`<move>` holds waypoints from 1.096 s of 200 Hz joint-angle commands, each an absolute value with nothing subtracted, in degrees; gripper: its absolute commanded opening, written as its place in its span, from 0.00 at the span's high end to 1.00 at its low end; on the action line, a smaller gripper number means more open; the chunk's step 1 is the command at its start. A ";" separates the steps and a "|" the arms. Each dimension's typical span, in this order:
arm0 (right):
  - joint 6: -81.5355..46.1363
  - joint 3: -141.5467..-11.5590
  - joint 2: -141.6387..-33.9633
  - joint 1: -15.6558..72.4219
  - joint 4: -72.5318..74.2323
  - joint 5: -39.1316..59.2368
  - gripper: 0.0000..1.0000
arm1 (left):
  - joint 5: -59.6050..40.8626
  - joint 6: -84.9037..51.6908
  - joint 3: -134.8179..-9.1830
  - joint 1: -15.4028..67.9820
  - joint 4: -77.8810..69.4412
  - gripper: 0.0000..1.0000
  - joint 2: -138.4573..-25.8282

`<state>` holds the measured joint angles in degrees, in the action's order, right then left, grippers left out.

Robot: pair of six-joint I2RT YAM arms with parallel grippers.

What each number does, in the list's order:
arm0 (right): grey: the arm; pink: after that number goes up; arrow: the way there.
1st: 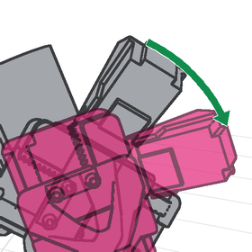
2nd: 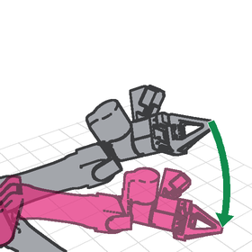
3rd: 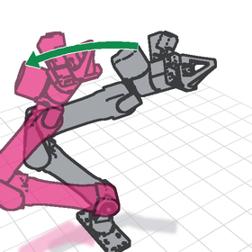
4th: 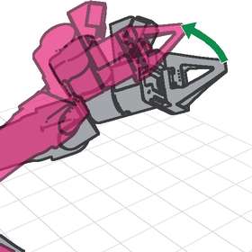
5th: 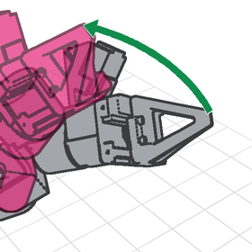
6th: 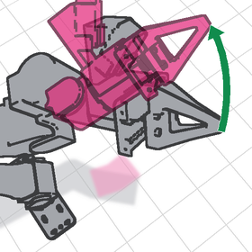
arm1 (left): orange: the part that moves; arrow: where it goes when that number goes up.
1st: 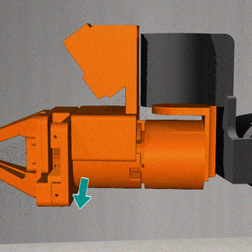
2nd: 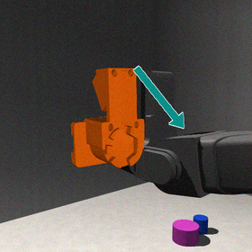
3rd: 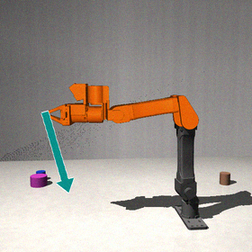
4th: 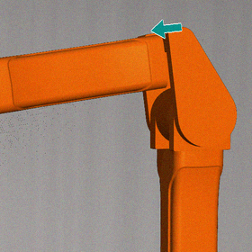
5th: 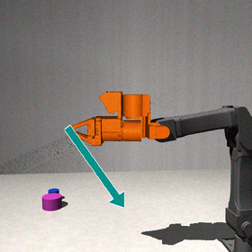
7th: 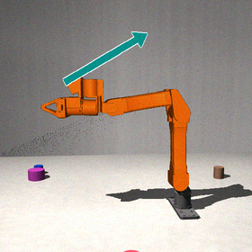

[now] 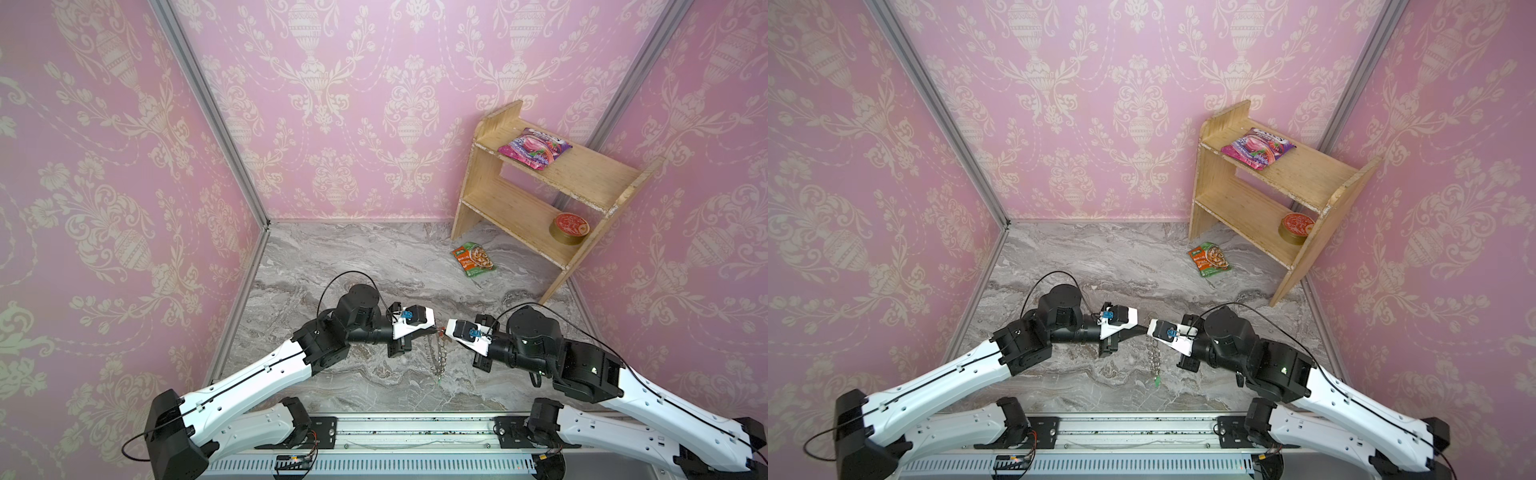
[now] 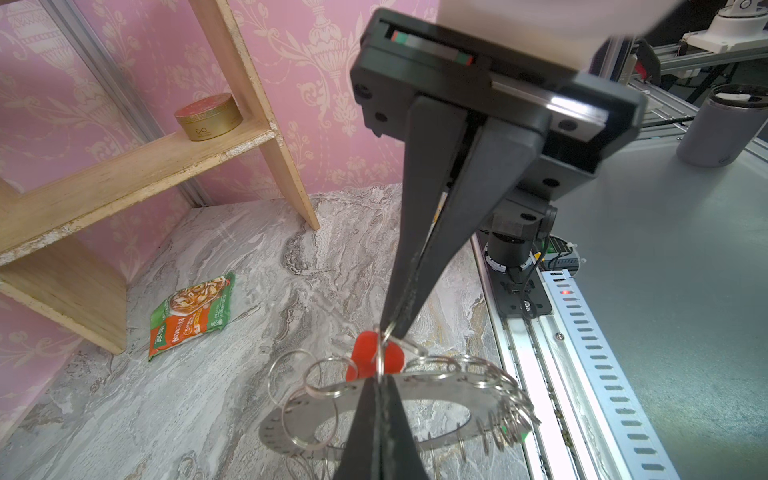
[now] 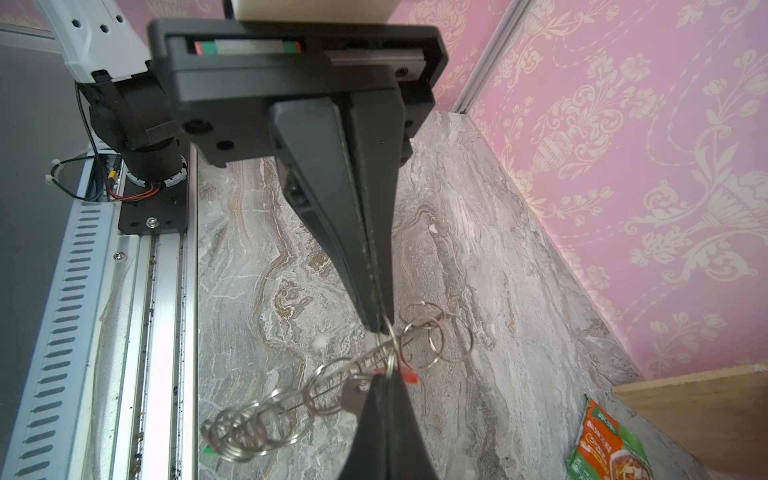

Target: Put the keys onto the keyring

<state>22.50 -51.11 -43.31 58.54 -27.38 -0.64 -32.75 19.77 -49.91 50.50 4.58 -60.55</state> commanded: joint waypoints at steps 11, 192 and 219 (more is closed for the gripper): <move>23.38 -53.34 -44.12 59.77 -25.04 2.90 1.00 | -35.71 17.75 -52.37 50.10 3.40 1.00 -61.52; 24.78 -53.64 -44.00 61.00 -26.59 2.95 1.00 | -39.08 15.51 -55.03 48.59 5.96 1.00 -64.17; 24.97 -53.32 -43.59 61.28 -26.43 2.62 1.00 | -40.73 13.36 -54.84 47.31 4.27 1.00 -64.33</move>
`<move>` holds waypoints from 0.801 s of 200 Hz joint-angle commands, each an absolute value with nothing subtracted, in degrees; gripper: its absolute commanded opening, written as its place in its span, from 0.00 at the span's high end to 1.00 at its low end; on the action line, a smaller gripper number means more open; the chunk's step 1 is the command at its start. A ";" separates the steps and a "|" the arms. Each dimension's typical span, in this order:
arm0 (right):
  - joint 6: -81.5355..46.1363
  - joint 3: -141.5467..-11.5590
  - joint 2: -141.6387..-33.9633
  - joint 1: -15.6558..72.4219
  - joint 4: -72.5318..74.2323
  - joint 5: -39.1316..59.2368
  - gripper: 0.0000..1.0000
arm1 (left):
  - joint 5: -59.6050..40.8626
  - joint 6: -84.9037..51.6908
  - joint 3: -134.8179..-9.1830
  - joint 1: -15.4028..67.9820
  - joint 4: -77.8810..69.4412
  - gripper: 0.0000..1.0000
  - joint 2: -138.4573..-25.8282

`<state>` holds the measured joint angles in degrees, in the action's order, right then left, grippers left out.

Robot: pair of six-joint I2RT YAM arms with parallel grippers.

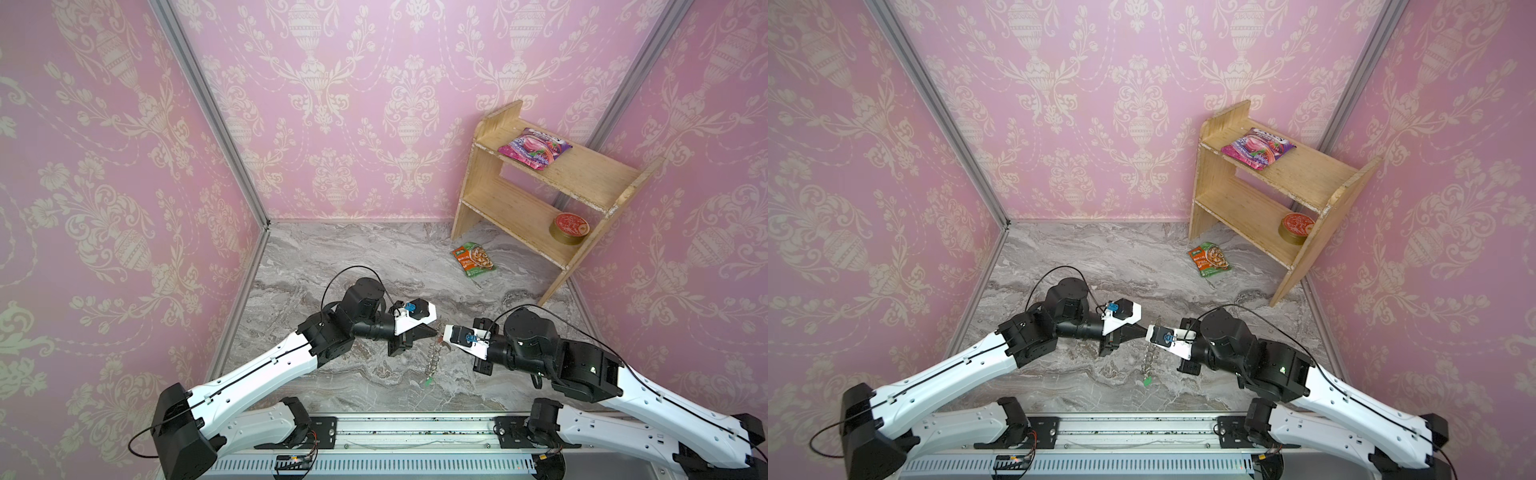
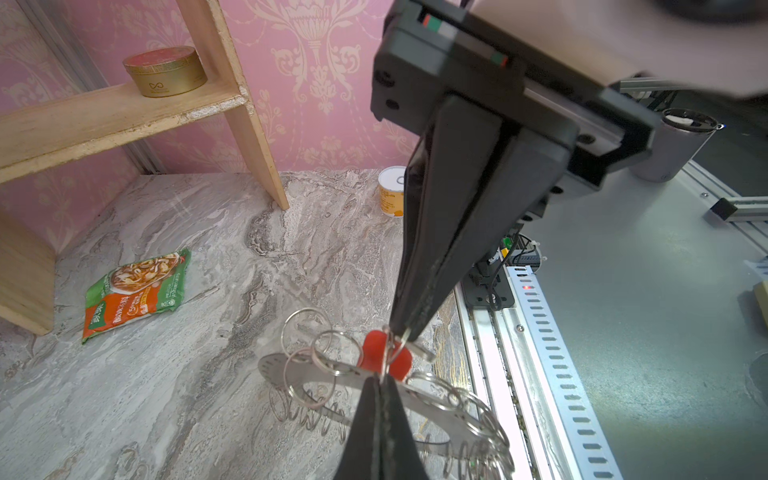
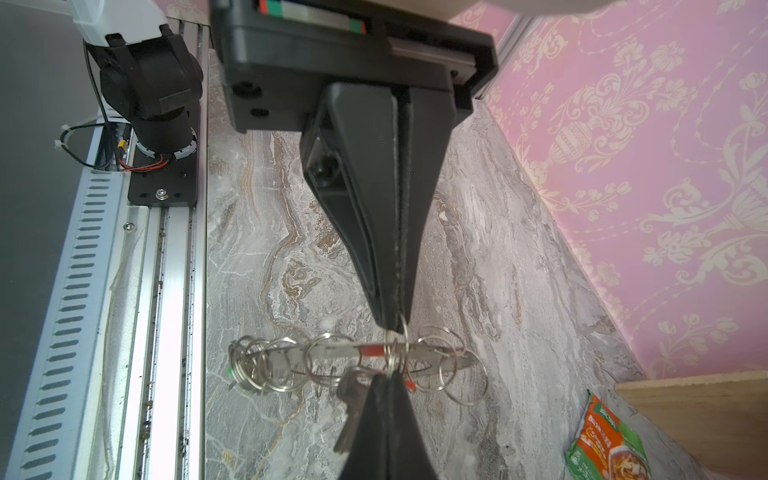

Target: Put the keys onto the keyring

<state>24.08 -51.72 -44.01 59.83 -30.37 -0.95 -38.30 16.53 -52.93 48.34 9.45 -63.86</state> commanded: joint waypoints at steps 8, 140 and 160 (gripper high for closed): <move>25.03 -53.36 -43.45 61.40 -26.52 2.47 1.00 | -41.02 12.83 -54.75 47.07 3.85 1.00 -64.33; 24.98 -53.11 -42.59 62.60 -27.50 -1.92 1.00 | -44.35 7.39 -53.30 44.12 -1.49 1.00 -63.72; 24.84 -53.09 -42.37 62.59 -27.51 -2.93 1.00 | -44.44 7.20 -53.13 44.00 -1.92 1.00 -63.44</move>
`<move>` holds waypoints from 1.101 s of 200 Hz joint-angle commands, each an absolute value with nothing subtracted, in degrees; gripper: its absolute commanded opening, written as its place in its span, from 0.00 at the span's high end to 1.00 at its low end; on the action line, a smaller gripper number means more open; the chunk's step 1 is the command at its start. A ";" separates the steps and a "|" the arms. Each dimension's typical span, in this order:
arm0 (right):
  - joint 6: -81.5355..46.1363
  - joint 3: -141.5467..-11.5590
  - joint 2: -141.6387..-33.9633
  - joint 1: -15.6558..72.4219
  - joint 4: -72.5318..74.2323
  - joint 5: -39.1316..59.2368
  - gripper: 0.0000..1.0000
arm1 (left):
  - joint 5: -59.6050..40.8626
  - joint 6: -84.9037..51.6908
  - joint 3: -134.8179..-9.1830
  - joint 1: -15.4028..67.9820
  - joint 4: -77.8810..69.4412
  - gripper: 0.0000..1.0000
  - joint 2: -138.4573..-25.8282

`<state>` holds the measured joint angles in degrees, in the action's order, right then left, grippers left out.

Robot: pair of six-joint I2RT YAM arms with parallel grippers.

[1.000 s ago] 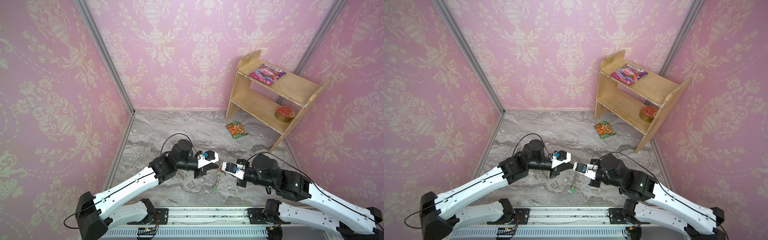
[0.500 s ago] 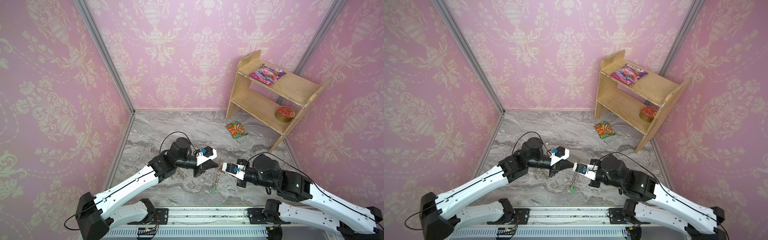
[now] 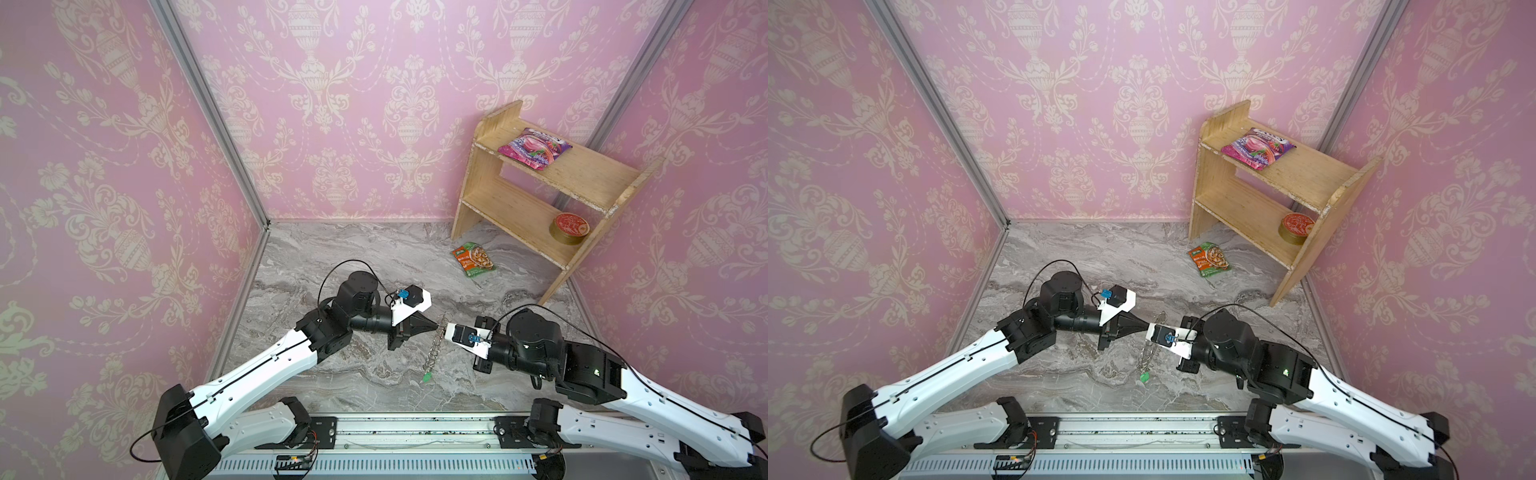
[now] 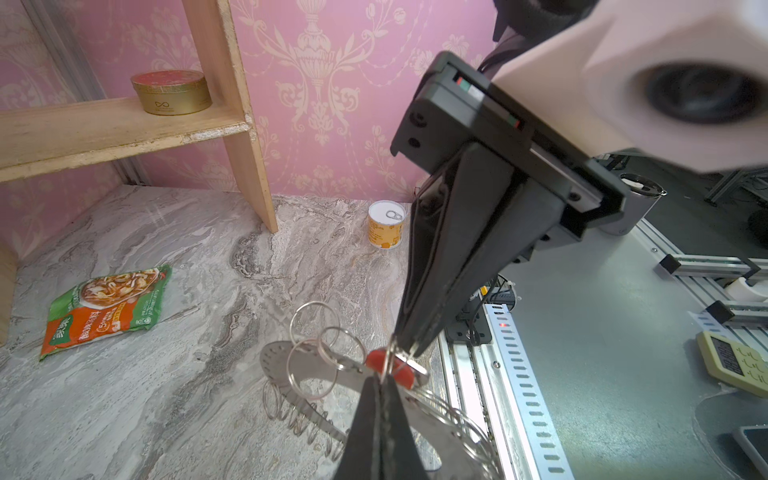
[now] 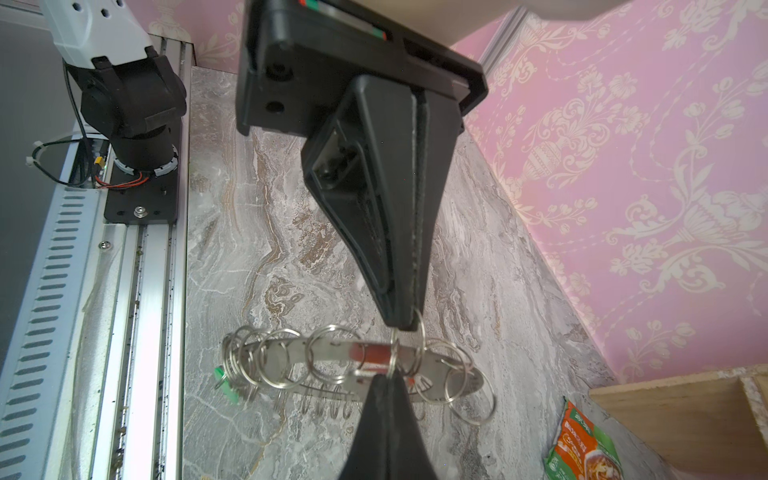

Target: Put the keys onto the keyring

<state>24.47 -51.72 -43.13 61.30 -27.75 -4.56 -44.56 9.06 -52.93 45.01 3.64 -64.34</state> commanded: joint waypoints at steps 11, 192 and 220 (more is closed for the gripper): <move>24.57 -53.00 -42.32 62.60 -27.58 -3.60 1.00 | -44.47 7.11 -52.95 44.00 -2.27 1.00 -63.20; 20.88 -51.71 -41.19 62.03 -28.01 -5.64 0.75 | -45.18 4.25 -49.01 43.16 -11.63 1.00 -60.06; 20.33 -52.28 -40.14 61.75 -29.26 -6.16 0.70 | -45.13 4.22 -47.29 43.15 -14.24 1.00 -59.09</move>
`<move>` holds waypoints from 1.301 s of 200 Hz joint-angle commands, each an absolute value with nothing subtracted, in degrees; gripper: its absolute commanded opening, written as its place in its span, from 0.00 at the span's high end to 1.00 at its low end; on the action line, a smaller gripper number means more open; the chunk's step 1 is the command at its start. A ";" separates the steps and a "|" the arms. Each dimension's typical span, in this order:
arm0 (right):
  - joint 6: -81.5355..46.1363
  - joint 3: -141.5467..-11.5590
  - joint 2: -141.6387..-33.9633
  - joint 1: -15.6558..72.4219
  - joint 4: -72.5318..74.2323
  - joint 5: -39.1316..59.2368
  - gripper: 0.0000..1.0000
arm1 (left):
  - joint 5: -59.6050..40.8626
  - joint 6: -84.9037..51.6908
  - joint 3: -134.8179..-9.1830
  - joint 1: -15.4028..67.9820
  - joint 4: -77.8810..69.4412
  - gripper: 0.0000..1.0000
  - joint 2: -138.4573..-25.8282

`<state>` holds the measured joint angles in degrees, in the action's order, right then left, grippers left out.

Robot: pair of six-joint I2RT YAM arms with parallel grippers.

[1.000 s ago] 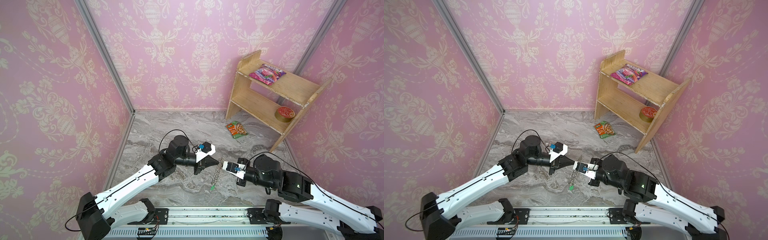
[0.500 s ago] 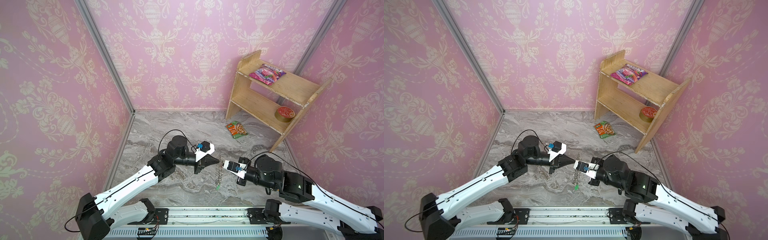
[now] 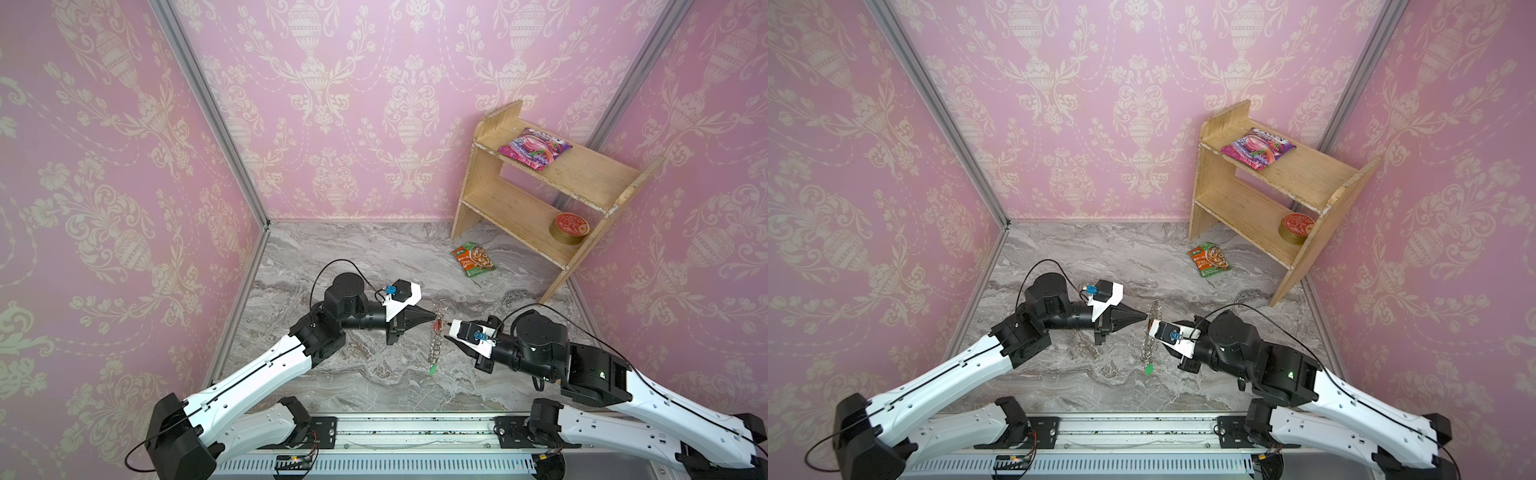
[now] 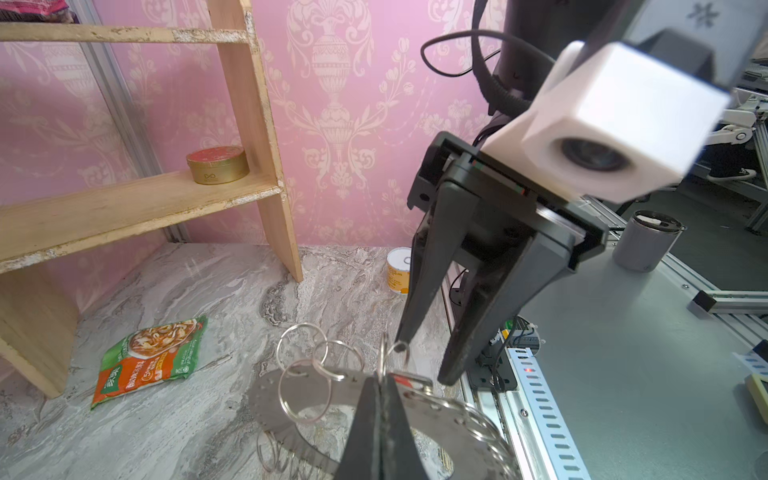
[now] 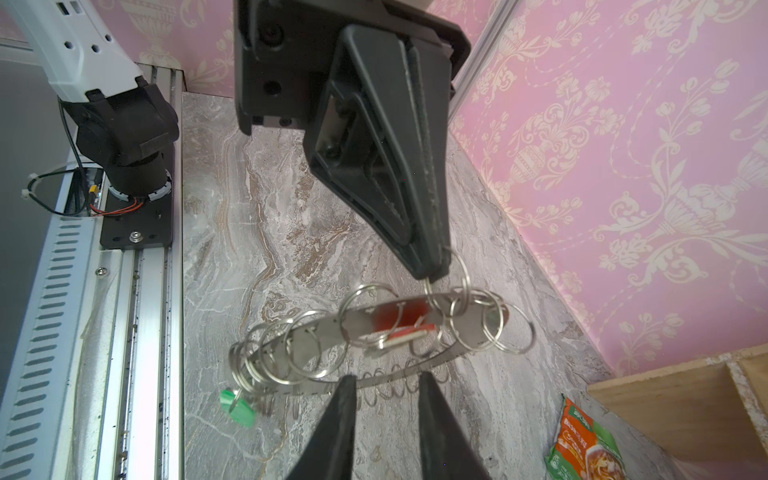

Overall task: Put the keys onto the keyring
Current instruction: 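Open the right gripper and release the split ring, drawing back from the plate, then bring the open right gripper back to the plate edge near the red-tagged key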

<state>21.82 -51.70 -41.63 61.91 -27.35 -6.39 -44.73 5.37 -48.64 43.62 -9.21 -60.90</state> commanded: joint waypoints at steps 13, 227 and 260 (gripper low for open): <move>19.72 -52.51 -39.27 61.13 -29.15 -6.02 0.66 | -45.12 4.15 -46.16 43.18 -16.16 1.00 -58.47; 4.14 -49.41 -40.52 46.84 -21.30 20.09 0.27 | -37.96 -1.92 -32.19 44.83 -23.91 1.00 -48.56; 4.38 -49.13 -42.26 46.35 -17.64 23.45 0.48 | -40.27 -2.37 -32.43 45.26 -24.74 1.00 -49.34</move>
